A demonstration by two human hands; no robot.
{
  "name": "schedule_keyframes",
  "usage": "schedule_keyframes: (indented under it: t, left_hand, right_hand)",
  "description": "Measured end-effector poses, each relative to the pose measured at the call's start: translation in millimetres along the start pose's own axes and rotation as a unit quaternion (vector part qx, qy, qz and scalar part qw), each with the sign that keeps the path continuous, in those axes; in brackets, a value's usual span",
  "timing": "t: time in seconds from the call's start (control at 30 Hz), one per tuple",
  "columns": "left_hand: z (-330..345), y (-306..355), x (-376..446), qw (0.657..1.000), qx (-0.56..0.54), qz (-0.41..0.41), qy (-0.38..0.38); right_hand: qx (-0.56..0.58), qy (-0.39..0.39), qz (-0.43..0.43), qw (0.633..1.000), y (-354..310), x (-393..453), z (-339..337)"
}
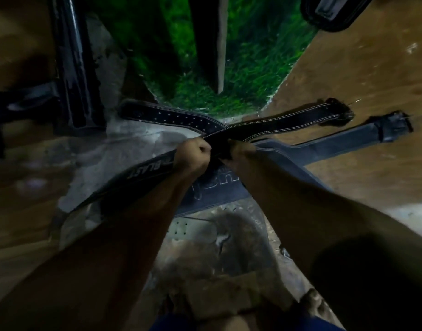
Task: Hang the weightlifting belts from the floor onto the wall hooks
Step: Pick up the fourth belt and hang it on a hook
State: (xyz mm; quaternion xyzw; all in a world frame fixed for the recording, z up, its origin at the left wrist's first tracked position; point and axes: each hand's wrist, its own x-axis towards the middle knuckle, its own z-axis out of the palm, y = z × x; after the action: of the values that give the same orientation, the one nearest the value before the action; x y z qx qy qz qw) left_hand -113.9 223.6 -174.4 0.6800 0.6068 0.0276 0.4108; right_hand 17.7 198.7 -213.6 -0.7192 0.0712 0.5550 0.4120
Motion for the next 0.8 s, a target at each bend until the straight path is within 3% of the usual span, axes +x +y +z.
schedule_keyframes:
  t: [0.07,0.17,0.33,0.43,0.67,0.8]
  left_hand:
    - [0,0,-17,1.000,-0.028,-0.004,0.001]
    - [-13,15,-48,0.998,-0.055,-0.004,-0.003]
    - [-71,70,-101,0.993,0.017,0.108,0.033]
    - [-118,116,-133,0.991,0.074,0.114,0.014]
    - [-228,214,-211,0.995,0.029,0.090,-0.012]
    - [-279,250,-248,0.996,-0.066,0.043,-0.049]
  right_hand:
    - [0.089,0.028,0.046,0.995,5,-19,-12]
    - [0.161,-0.012,0.040,0.986,5,-60,-39]
    - [0.227,-0.043,0.032,0.973,-31,-133,-62]
    - [0.251,-0.024,0.044,0.967,-57,-186,-71]
    - [0.194,-0.003,0.037,0.980,-124,-348,-78]
    - [0.186,-0.054,0.013,0.981,-145,-435,-79]
